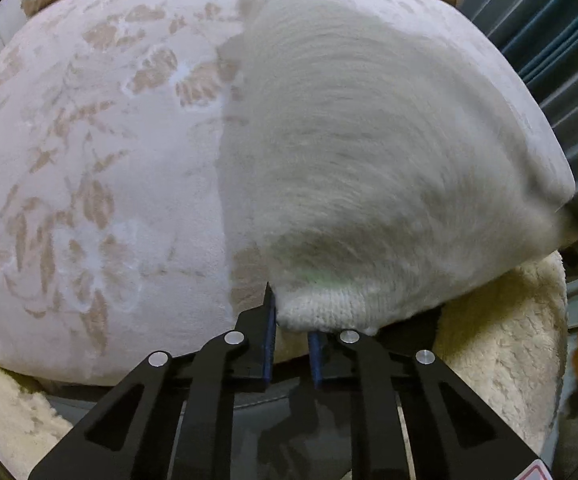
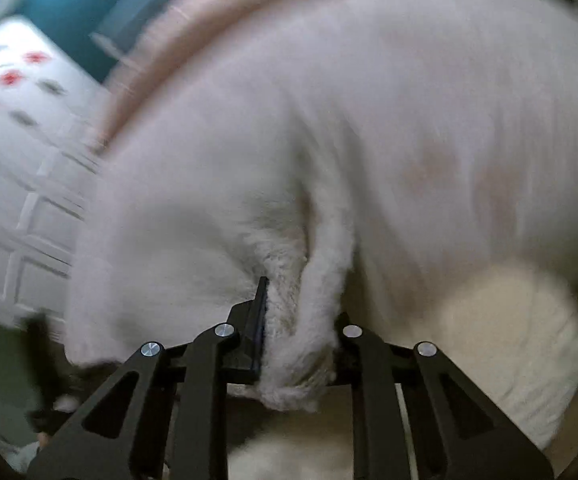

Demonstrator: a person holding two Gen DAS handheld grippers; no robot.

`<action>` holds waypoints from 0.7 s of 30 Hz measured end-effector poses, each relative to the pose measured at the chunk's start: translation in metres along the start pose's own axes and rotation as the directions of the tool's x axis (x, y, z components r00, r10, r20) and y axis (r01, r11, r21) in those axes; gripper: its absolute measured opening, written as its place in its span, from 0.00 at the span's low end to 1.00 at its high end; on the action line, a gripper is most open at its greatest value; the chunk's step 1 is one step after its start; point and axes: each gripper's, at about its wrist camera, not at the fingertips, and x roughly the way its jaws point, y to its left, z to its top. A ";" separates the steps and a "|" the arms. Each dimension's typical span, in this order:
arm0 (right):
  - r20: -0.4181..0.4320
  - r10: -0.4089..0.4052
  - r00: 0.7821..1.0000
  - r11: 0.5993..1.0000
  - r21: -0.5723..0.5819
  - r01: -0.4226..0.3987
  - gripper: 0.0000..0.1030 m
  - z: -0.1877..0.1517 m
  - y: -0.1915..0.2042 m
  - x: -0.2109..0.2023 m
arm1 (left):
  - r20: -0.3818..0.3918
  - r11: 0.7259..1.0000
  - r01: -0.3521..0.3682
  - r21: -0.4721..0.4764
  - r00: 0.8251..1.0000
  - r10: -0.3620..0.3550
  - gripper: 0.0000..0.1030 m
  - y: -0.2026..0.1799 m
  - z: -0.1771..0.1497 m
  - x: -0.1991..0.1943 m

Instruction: Fold small clothes

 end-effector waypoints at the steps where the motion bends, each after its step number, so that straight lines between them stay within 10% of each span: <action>1: 0.003 0.039 0.999 0.998 0.052 -0.039 0.20 -0.003 -0.008 0.001 | -0.002 1.000 0.000 -0.001 1.000 0.000 0.13 0.000 -0.001 0.000; 11: 0.191 -0.049 0.980 0.999 0.019 0.047 0.36 0.013 0.001 -0.067 | 0.139 0.994 0.105 0.041 0.984 -0.110 0.13 0.003 -0.016 -0.080; 16: 0.191 0.029 0.981 0.998 -0.062 -0.017 0.58 0.041 0.027 -0.050 | 0.234 0.987 0.162 -0.010 0.960 -0.155 0.30 -0.005 0.005 -0.103; 20: 0.089 -0.005 0.996 0.988 -0.155 0.019 0.54 0.055 0.051 0.011 | 0.216 0.988 0.152 -0.022 0.966 -0.144 0.30 -0.018 0.035 -0.088; 21: 0.066 -0.039 0.997 0.983 -0.175 0.050 0.26 0.059 0.058 0.025 | 0.214 0.991 0.135 -0.015 0.968 -0.129 0.30 -0.023 0.041 -0.083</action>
